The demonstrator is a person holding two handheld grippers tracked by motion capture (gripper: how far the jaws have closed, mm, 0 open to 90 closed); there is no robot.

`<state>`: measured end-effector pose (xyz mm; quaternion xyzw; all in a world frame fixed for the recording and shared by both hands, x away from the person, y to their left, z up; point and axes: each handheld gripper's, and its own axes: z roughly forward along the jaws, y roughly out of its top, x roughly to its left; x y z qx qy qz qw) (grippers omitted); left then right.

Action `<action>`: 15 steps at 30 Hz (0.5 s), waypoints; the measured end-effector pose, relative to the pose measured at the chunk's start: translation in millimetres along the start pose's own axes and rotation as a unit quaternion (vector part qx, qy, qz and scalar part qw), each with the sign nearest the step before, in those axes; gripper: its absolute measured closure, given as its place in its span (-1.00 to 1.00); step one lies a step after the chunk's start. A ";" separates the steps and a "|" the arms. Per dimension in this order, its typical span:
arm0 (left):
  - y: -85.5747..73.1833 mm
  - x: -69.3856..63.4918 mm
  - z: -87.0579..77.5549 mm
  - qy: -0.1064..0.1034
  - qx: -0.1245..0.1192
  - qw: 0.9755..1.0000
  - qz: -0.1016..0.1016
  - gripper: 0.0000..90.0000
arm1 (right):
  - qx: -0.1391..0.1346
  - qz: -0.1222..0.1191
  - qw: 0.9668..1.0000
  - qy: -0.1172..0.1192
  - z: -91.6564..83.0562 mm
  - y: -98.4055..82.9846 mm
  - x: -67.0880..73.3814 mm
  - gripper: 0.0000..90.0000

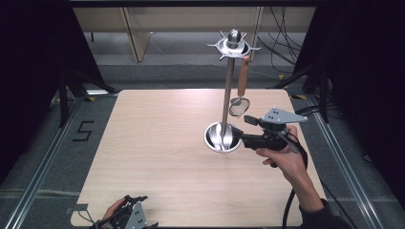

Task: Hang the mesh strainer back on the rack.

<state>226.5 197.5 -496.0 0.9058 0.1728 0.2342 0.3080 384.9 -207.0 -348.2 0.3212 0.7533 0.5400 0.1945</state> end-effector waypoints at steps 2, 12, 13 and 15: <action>0.1 0.0 -0.3 0.001 -0.001 1.000 0.002 -0.65 | 0.005 -0.002 1.000 0.004 -0.2 0.0 -0.4 -0.20; 0.1 -0.5 0.3 0.008 -0.001 1.000 0.002 -0.65 | 0.022 0.002 1.000 0.007 2.4 -7.1 6.2 -0.21; 0.2 -0.3 0.2 0.007 -0.001 1.000 0.002 -0.65 | 0.026 -0.012 1.000 0.009 3.1 -8.1 4.6 -0.21; 0.1 -0.5 0.3 0.008 -0.002 1.000 0.002 -0.65 | 0.023 -0.012 1.000 0.010 4.1 -8.9 4.6 -0.22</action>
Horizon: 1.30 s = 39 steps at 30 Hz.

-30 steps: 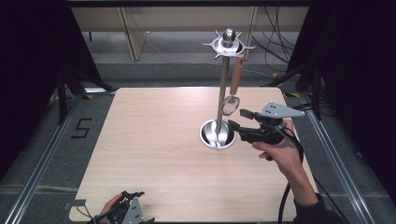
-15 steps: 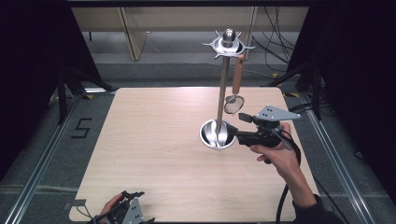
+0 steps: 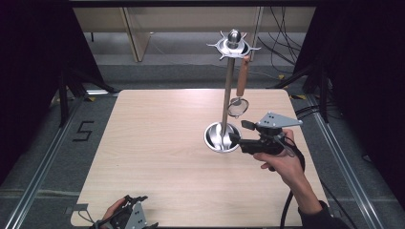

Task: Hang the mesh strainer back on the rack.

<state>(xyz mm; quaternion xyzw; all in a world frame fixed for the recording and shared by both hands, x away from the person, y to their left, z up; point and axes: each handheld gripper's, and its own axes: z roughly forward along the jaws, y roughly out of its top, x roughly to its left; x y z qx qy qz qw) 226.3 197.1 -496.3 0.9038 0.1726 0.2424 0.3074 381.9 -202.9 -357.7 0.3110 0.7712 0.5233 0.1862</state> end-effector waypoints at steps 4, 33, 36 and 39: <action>0.1 -0.1 0.0 0.002 0.000 1.000 0.001 -0.65 | 0.013 0.002 1.000 0.004 3.0 -6.5 0.7 -0.22; 0.0 -0.6 -0.5 -0.002 0.002 1.000 0.002 -0.65 | 0.056 0.016 0.998 0.021 16.5 -35.1 6.1 -0.25; -0.2 -1.0 -0.5 -0.006 -0.001 1.000 -0.002 -0.65 | 0.064 0.002 0.998 0.019 17.1 -37.5 5.7 -0.25; 0.0 -0.7 -0.6 -0.002 0.002 1.000 0.002 -0.65 | 0.072 0.012 0.997 0.022 19.5 -42.8 8.2 -0.25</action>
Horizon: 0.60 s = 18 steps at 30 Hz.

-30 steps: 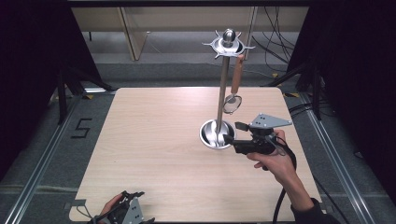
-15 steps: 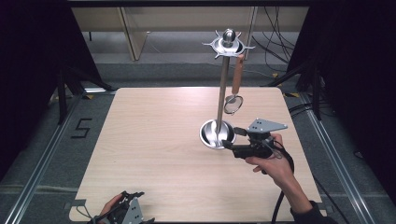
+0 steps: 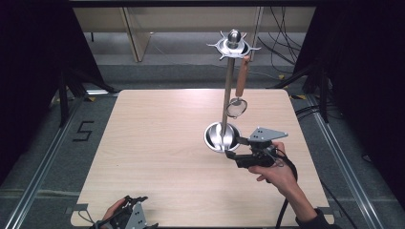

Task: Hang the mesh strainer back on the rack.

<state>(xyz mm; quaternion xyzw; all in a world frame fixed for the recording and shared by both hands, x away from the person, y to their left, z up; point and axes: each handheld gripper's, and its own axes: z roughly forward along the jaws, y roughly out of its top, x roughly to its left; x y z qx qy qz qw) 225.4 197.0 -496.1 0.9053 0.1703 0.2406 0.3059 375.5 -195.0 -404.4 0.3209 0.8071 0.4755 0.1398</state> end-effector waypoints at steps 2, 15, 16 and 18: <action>0.0 0.1 0.0 -0.001 0.000 1.000 0.000 -0.65 | 0.000 -0.005 1.000 0.000 1.5 -1.4 0.1 -0.25; 0.1 -0.5 0.1 -0.001 -0.001 1.000 -0.001 -0.65 | 0.023 -0.001 1.000 0.013 9.4 -16.0 5.2 -0.26; 0.2 -0.5 0.1 0.000 -0.002 1.000 -0.001 -0.65 | 0.024 -0.011 1.000 0.011 9.9 -17.0 3.9 -0.26; 0.3 -0.5 -0.1 0.000 -0.002 1.000 0.000 -0.65 | 0.023 -0.009 1.000 0.010 11.0 -19.5 5.4 -0.26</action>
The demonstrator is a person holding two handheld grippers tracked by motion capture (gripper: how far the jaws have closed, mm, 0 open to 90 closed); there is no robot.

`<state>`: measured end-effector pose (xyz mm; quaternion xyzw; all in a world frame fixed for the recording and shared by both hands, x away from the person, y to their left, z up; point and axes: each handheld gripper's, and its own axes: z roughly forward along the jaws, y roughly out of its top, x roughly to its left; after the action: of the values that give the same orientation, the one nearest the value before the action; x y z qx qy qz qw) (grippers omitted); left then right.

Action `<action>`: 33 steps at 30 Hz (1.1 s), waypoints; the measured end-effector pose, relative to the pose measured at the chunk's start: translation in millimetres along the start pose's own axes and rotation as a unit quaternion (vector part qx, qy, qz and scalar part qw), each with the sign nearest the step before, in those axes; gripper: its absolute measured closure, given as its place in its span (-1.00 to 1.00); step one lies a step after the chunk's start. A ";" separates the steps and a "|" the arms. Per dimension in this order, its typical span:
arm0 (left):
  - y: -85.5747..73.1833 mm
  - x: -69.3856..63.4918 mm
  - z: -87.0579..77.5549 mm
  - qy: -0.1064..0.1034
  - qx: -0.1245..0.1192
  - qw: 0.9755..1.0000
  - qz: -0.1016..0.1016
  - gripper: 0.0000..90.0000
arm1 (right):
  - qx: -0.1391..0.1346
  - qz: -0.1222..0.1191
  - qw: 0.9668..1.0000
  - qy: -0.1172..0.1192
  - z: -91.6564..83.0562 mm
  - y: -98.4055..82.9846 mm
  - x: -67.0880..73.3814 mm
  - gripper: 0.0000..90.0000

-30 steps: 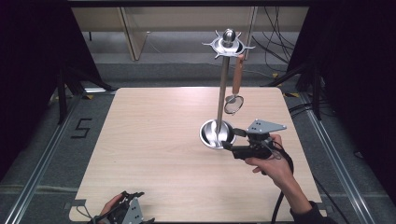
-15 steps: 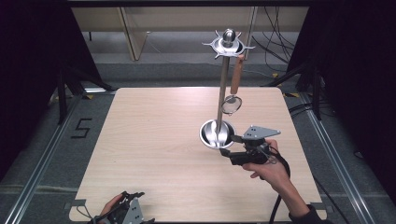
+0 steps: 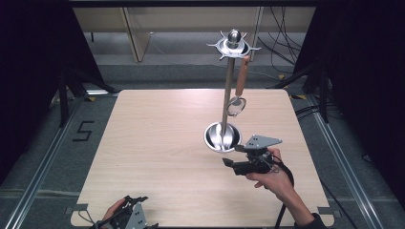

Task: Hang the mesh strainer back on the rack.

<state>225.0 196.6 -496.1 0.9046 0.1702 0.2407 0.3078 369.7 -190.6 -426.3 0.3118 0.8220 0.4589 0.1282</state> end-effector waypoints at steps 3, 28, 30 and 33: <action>-0.1 0.2 0.0 0.000 0.000 1.000 -0.001 -0.65 | 0.002 0.007 1.000 0.001 1.4 -4.0 1.6 -0.26; 0.0 -0.6 0.1 -0.003 -0.002 1.000 -0.003 -0.65 | 0.040 0.004 0.999 0.007 10.9 -32.2 9.1 -0.29; 0.0 -0.5 0.2 -0.002 -0.002 1.000 -0.003 -0.65 | 0.043 0.006 0.999 0.012 11.0 -34.4 9.7 -0.29; 0.1 -0.1 0.1 0.000 -0.001 1.000 0.000 -0.65 | 0.044 0.006 0.999 0.011 11.2 -38.3 10.5 -0.29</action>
<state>225.0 196.5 -496.1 0.9043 0.1699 0.2408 0.3088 352.1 -191.2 -463.6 0.3174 0.8406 0.4266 0.1028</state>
